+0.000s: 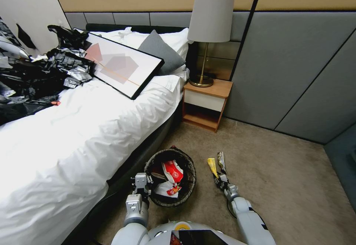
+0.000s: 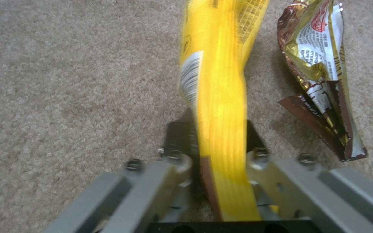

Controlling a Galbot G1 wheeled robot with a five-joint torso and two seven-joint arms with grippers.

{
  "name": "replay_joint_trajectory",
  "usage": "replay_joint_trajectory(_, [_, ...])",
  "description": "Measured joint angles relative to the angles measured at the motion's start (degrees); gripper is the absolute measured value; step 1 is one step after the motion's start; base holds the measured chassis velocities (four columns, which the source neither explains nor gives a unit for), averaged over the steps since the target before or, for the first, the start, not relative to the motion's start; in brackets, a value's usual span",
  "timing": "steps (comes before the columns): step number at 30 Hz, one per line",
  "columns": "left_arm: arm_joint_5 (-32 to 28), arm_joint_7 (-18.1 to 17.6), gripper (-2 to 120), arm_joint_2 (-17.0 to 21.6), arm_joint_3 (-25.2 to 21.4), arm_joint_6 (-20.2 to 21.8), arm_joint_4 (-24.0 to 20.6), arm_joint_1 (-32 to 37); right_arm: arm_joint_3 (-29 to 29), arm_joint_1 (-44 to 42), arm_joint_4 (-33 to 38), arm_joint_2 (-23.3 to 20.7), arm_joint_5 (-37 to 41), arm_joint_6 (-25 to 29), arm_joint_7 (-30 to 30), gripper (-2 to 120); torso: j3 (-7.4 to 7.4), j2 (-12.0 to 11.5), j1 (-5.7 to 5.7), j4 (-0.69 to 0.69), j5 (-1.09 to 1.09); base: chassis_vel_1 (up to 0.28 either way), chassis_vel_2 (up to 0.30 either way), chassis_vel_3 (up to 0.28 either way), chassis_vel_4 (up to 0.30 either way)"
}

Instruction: Pick up the trash bin, then pick up the garbage from the floor and place it into the trash bin.

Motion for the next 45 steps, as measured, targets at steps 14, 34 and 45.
replay_joint_trajectory(14, [0.0,0.0,0,0.1,0.1,0.0,0.1,-0.1,-0.1,-0.1,0.1,-0.1,0.0,0.6,0.4,0,0.0,0.0,0.0,0.0,0.0,0.0,0.0,0.0,0.0])
replay_joint_trajectory(34, [0.5,0.1,0,0.0,0.6,-0.1,0.3,-0.2,-1.6,-9.4,27.7,-1.4,5.9,1.5,0.0,0,0.0,0.0,0.0,0.03,-0.03,0.0,0.0,0.0,0.0])
replay_joint_trajectory(45, [0.7,0.2,0,0.1,0.9,-0.1,0.5,-0.2,-6.1,-16.1,57.2,-2.1,9.2,2.9,-3.5,0,0.0,0.0,0.0,0.0,0.03,0.0,0.0,0.0,0.0])
